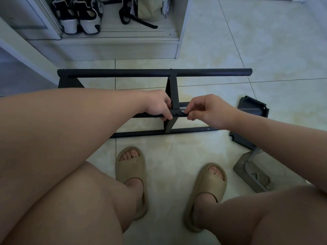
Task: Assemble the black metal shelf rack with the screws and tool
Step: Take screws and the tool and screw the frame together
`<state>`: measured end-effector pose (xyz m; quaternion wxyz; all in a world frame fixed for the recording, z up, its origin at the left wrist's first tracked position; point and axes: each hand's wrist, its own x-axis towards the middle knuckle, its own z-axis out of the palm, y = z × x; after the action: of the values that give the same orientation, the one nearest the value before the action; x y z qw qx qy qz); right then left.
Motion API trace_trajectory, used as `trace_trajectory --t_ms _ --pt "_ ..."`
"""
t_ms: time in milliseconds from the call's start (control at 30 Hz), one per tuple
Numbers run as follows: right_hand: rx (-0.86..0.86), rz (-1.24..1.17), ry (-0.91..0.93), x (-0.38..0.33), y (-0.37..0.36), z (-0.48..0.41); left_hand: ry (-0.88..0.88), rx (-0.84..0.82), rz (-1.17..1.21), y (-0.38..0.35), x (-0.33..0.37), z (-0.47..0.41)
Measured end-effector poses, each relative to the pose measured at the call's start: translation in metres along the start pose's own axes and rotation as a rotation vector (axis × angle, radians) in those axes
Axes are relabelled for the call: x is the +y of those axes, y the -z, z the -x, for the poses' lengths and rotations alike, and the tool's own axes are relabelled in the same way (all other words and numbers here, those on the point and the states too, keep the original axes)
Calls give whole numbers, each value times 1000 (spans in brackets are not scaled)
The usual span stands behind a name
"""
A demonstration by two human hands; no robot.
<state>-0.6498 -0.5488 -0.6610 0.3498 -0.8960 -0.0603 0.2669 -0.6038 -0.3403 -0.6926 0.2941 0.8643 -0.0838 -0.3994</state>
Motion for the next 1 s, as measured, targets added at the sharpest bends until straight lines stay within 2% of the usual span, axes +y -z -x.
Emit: trace_trajectory --t_ms 300,533,1000 --pt "-29 -25 5 -7 -4 2 -25 29 4 0 1 -2" --pt "19 15 1 -9 -5 2 -11 33 -4 1 0 -5" --pt "12 98 73 -11 -19 2 4 36 15 2 -1 -8"
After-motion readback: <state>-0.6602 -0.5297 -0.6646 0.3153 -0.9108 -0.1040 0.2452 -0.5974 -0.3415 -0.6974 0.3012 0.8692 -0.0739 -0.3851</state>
